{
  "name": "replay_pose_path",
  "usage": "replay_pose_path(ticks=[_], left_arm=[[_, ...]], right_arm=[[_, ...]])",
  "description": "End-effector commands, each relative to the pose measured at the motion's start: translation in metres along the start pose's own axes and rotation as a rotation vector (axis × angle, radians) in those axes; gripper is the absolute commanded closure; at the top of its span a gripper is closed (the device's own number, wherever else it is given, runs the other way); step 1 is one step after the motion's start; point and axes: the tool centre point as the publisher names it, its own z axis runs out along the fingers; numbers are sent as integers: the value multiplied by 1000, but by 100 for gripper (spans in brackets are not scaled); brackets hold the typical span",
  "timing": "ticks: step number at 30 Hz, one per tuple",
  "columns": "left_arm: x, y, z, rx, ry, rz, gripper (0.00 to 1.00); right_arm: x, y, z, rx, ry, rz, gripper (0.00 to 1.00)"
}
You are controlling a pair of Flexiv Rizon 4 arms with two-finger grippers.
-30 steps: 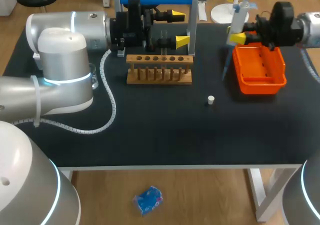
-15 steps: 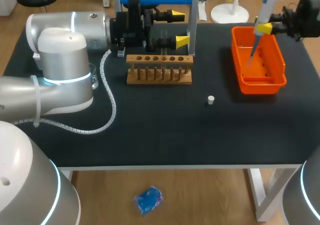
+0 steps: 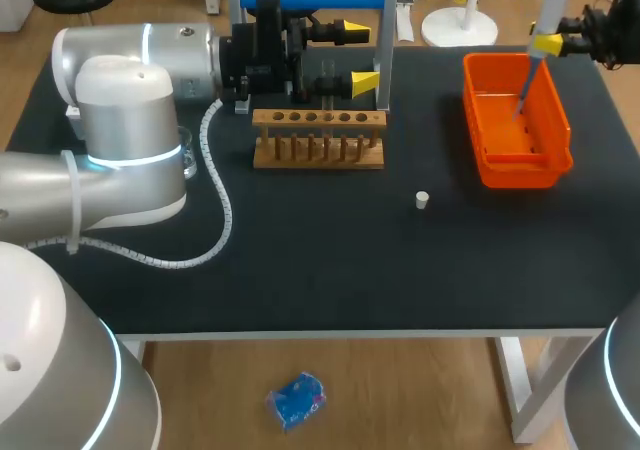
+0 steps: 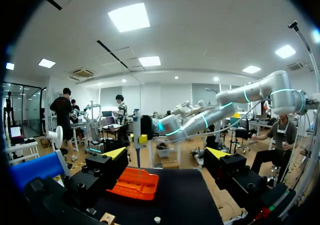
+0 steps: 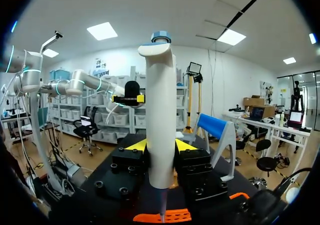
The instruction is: Invert the test tube, pick up the pipette, mount the tip to pipette, aspirate from beaker and dispense into the tube, eject the tip, return the pipette, and cap with the stopper.
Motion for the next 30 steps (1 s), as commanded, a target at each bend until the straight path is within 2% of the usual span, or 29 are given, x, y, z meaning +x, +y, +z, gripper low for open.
replay_pose_path(ticks=[1, 23, 30], left_arm=[[1, 0, 1, 1, -4, 1, 0], [1, 0, -1, -4, -13, -2, 0], [-12, -13, 10, -29, -28, -8, 0]], right_arm=[[-8, -5, -5, -6, 70, 4, 100], [-10, -8, -7, 0, 73, 8, 100], [-10, -8, -7, 0, 73, 8, 100]])
